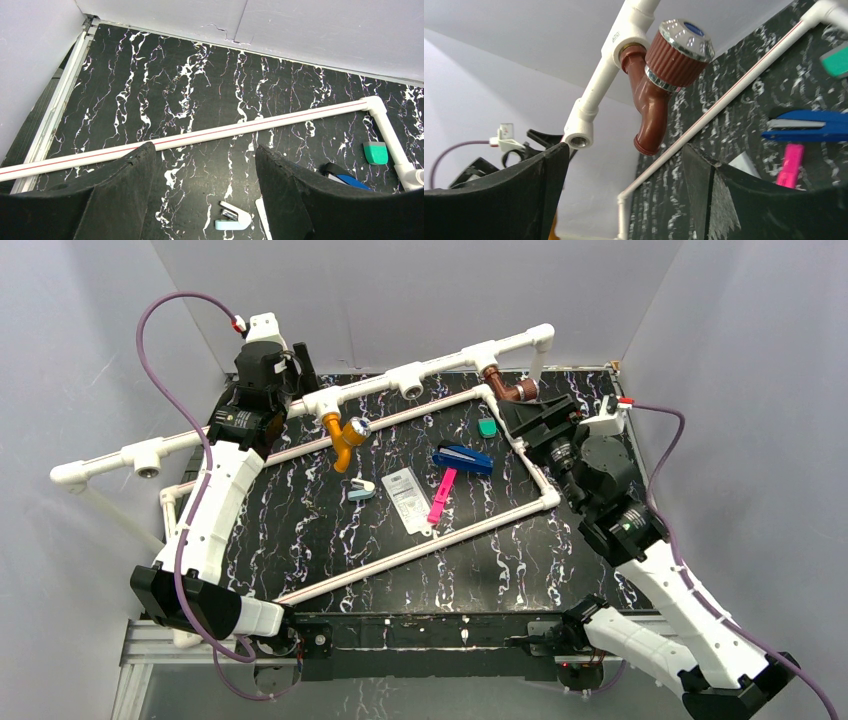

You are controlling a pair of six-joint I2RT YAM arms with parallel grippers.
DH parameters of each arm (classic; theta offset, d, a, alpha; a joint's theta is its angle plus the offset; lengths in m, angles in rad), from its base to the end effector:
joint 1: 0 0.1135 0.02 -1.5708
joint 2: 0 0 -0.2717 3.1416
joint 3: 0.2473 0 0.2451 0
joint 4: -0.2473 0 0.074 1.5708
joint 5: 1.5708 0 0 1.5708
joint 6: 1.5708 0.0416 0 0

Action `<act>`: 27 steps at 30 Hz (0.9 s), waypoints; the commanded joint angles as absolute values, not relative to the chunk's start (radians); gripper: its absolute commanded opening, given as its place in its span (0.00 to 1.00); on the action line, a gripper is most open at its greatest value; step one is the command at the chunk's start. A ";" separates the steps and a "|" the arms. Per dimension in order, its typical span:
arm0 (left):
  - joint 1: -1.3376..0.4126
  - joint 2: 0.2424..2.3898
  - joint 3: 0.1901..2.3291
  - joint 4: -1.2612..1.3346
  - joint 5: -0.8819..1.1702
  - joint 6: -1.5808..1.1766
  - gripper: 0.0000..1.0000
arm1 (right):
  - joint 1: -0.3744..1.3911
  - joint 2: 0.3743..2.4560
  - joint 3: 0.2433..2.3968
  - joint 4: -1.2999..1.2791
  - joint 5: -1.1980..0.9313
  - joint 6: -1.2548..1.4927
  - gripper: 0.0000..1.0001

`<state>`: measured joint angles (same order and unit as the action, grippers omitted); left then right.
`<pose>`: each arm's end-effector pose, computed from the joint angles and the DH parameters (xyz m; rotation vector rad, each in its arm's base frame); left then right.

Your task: Install the water faucets

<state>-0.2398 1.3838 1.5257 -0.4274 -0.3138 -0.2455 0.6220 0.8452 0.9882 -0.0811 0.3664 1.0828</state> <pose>0.2995 -0.0600 0.4415 -0.2219 1.8288 -0.0482 0.1542 0.0922 0.4170 0.6656 1.4705 1.0753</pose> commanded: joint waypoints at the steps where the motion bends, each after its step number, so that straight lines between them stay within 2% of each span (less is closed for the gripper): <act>1: -0.268 1.398 1.466 -0.639 -0.265 -0.244 0.70 | 0.621 0.797 1.034 -0.118 0.440 0.756 0.89; 9: -0.267 1.400 1.469 -0.640 -0.261 -0.245 0.70 | 0.621 0.777 1.068 -0.089 0.331 0.101 0.91; 20: -0.267 1.399 1.469 -0.640 -0.263 -0.245 0.70 | 0.620 0.776 1.047 -0.223 0.137 -0.866 0.93; 27: -0.267 1.402 1.476 -0.641 -0.261 -0.245 0.70 | 0.620 0.828 0.991 -0.089 0.184 -1.294 0.94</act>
<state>-0.2401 1.3838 1.5257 -0.4274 -0.3134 -0.2459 0.6220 0.7959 1.0153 -0.2035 0.1726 -0.9428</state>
